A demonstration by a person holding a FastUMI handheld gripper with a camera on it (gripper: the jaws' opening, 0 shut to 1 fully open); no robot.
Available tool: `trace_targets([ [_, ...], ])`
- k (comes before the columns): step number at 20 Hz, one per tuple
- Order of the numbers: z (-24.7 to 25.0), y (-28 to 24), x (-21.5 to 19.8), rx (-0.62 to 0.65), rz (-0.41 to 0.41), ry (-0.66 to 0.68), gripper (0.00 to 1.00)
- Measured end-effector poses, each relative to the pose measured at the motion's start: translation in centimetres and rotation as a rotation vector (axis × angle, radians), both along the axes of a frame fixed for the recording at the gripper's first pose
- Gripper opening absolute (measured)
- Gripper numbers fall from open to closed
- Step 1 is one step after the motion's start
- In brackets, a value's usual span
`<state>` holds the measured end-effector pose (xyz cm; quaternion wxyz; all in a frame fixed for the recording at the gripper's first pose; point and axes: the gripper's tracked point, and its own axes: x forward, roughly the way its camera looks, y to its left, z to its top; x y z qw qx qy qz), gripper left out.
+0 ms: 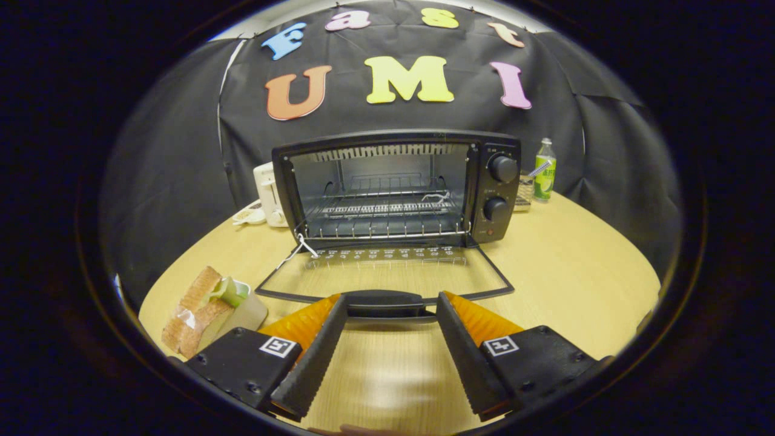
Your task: Open the toaster oven, put the food inside, and close the toaster oven door.
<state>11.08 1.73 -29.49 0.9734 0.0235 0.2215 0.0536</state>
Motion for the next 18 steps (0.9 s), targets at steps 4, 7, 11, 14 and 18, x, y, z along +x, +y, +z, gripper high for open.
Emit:
trace_targets([
  [4,1.1,1.4,-1.8,0.191,0.072,0.061,0.96],
  [7,3.9,3.1,-3.4,0.317,0.157,0.117,0.95],
  [11,7.6,7.0,-5.7,0.461,0.365,0.191,0.95],
  [14,7.5,8.4,-6.6,0.449,0.444,0.286,0.96],
  [18,5.8,10.5,-7.1,0.447,0.485,0.428,0.88],
])
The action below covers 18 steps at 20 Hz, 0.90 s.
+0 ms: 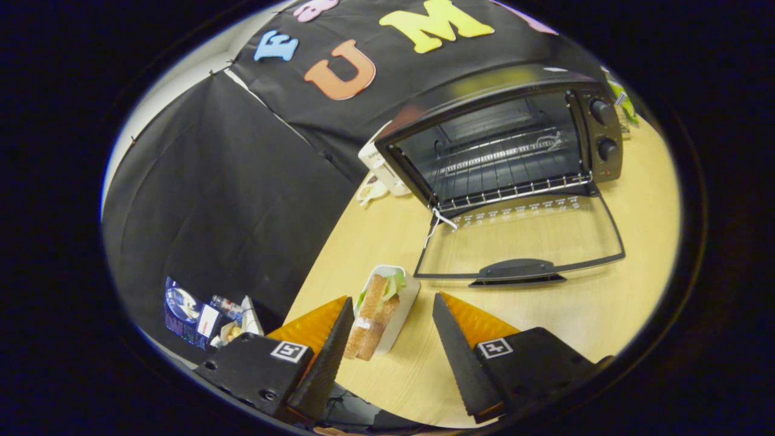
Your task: Open the toaster oven, put the food inside, and close the toaster oven door.
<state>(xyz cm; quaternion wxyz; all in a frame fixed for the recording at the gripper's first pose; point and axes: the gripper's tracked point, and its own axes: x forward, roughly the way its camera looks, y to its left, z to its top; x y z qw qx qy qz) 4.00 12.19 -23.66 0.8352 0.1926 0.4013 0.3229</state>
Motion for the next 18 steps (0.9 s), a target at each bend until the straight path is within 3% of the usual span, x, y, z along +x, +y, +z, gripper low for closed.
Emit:
trace_targets([
  [9,-2.4,4.0,-1.3,-0.006,0.126,0.271,0.77],
  [13,-3.0,4.4,-1.8,-0.044,0.112,0.301,0.53],
  [18,-2.1,4.7,-3.0,-0.004,0.131,0.302,0.38],
])
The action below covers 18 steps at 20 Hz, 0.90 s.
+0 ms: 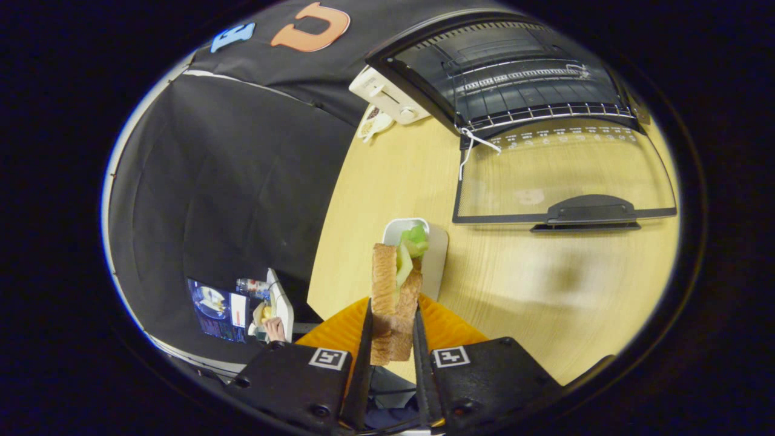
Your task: Open the toaster oven, put the food inside, and close the toaster oven door.
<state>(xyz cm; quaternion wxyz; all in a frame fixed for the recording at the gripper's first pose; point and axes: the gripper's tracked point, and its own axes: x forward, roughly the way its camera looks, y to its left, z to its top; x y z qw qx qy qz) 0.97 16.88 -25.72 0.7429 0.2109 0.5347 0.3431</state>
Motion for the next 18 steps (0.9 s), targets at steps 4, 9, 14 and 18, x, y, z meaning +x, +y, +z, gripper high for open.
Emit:
trace_targets([
  [4,2.1,-0.2,-0.5,0.108,-0.033,-0.020,0.37],
  [9,5.4,-1.8,1.4,0.331,-0.193,-0.098,0.37],
  [14,7.0,-7.6,7.6,0.500,-0.586,-0.235,0.37],
  [18,5.4,-12.9,12.4,0.584,-0.892,-0.269,0.36],
])
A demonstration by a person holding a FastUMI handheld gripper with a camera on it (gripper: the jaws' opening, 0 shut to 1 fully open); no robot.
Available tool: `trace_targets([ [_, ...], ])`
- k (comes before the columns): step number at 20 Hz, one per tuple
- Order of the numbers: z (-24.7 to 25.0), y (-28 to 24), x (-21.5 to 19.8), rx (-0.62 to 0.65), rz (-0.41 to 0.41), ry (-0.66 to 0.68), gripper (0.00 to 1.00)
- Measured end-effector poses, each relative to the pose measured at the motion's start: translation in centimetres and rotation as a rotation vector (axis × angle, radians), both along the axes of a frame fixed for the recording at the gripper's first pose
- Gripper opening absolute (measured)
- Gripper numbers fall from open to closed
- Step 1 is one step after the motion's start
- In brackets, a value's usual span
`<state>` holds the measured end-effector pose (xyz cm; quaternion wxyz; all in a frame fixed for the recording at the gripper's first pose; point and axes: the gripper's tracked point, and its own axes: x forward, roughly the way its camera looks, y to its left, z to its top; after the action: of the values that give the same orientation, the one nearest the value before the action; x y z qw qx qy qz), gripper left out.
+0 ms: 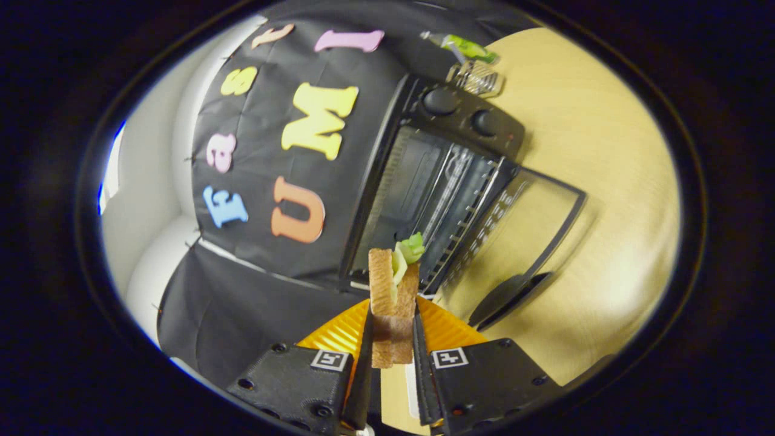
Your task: Open the toaster oven, put the food inside, and close the toaster oven door.
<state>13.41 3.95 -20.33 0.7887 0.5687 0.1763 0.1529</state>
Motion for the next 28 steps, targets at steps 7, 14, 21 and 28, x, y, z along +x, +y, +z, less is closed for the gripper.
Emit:
trace_targets([
  [7,-2.0,-3.3,5.7,0.052,-0.222,0.008,0.36],
  [14,-2.5,0.1,10.6,-0.107,-0.212,0.050,0.37],
  [21,-2.0,0.2,16.3,-0.234,-0.193,0.037,0.38],
  [28,-2.5,0.3,17.4,-0.292,-0.150,0.042,0.48],
])
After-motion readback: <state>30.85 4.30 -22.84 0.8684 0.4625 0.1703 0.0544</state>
